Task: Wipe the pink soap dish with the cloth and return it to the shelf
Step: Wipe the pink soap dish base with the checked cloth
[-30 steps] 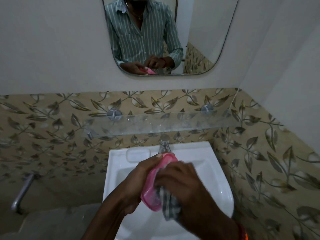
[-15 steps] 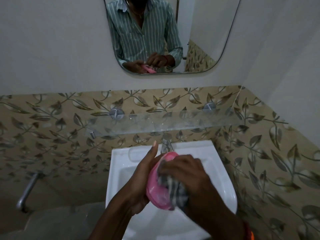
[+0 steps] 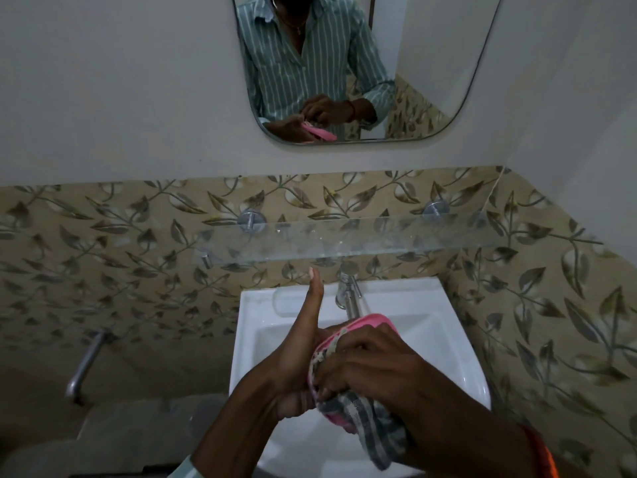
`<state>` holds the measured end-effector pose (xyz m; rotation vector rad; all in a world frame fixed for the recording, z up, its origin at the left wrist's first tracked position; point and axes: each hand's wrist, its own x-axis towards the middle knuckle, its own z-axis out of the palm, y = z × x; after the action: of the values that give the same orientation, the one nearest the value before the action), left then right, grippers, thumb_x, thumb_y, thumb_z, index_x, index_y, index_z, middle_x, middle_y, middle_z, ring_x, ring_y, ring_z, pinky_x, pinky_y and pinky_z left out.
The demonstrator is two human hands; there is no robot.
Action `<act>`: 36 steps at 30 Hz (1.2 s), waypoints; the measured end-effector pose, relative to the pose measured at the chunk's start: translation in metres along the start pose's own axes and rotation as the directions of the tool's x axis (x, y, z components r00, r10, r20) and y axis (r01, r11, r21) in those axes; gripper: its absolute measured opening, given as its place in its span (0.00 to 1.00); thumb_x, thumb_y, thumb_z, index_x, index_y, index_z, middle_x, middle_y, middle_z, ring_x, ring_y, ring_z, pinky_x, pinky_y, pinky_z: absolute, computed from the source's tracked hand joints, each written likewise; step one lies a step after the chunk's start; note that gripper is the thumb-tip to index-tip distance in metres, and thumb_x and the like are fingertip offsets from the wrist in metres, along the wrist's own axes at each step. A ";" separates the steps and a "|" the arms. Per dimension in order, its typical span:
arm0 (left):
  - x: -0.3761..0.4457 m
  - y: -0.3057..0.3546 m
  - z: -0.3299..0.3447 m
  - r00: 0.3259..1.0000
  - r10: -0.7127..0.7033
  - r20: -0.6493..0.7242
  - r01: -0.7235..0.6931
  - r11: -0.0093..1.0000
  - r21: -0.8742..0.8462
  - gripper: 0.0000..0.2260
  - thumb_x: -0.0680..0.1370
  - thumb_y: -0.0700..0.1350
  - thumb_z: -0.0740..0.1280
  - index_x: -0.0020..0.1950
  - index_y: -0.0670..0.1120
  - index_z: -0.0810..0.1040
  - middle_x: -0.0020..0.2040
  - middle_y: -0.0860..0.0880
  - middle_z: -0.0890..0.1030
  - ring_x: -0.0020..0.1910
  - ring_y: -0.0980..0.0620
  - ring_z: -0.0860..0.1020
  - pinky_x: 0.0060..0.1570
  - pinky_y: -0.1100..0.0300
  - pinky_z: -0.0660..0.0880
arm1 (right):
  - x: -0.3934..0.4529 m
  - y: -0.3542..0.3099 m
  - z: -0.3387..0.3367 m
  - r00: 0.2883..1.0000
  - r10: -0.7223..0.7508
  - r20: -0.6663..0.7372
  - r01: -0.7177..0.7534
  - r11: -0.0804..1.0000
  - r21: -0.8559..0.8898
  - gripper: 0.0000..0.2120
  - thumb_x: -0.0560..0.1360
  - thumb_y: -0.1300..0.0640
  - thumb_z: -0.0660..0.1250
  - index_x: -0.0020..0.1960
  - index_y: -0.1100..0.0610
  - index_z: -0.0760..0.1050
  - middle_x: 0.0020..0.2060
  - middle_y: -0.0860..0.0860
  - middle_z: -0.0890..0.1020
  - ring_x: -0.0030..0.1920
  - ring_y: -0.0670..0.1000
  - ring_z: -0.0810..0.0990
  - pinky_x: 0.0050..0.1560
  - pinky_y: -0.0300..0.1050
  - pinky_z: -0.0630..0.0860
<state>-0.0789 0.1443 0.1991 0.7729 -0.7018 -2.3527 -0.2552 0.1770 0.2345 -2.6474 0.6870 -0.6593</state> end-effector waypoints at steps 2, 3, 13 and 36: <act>0.001 -0.004 -0.006 1.000 -0.011 -0.008 0.011 0.999 0.036 0.41 0.67 0.81 0.57 0.37 0.45 0.87 0.32 0.47 0.86 0.34 0.52 0.86 0.38 0.60 0.82 | 0.001 0.004 -0.004 0.998 -0.041 0.048 0.045 0.996 -0.083 0.09 0.75 0.52 0.70 0.55 0.50 0.79 0.55 0.44 0.81 0.62 0.45 0.71 0.60 0.48 0.70; 0.002 -0.005 -0.011 0.998 0.009 -0.062 -0.005 0.998 0.057 0.42 0.66 0.82 0.58 0.46 0.45 0.89 0.40 0.44 0.88 0.42 0.49 0.88 0.45 0.56 0.84 | 0.003 0.007 -0.007 0.997 -0.047 0.055 0.054 0.990 -0.133 0.11 0.73 0.52 0.73 0.55 0.51 0.79 0.55 0.45 0.81 0.61 0.46 0.72 0.59 0.47 0.71; 0.000 -0.004 -0.009 0.978 0.201 -0.049 -0.202 0.979 -0.008 0.47 0.75 0.75 0.56 0.75 0.34 0.69 0.64 0.31 0.81 0.63 0.37 0.81 0.63 0.48 0.78 | 0.010 -0.015 0.014 0.996 -0.082 -0.043 0.068 0.962 -0.263 0.13 0.67 0.55 0.75 0.51 0.51 0.80 0.52 0.46 0.83 0.55 0.50 0.75 0.54 0.51 0.72; -0.001 0.007 -0.009 0.793 0.586 -0.165 -0.570 0.810 0.135 0.30 0.72 0.70 0.66 0.56 0.47 0.88 0.49 0.44 0.89 0.46 0.46 0.88 0.45 0.54 0.85 | 0.017 -0.049 0.028 0.892 0.324 -0.316 -0.308 0.946 0.101 0.29 0.58 0.57 0.74 0.58 0.48 0.74 0.49 0.37 0.74 0.55 0.49 0.77 0.51 0.43 0.80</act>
<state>-0.0698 0.1377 0.1975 0.6897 -0.8107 -1.6718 -0.2095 0.2136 0.2374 -2.3217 1.1498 -1.0147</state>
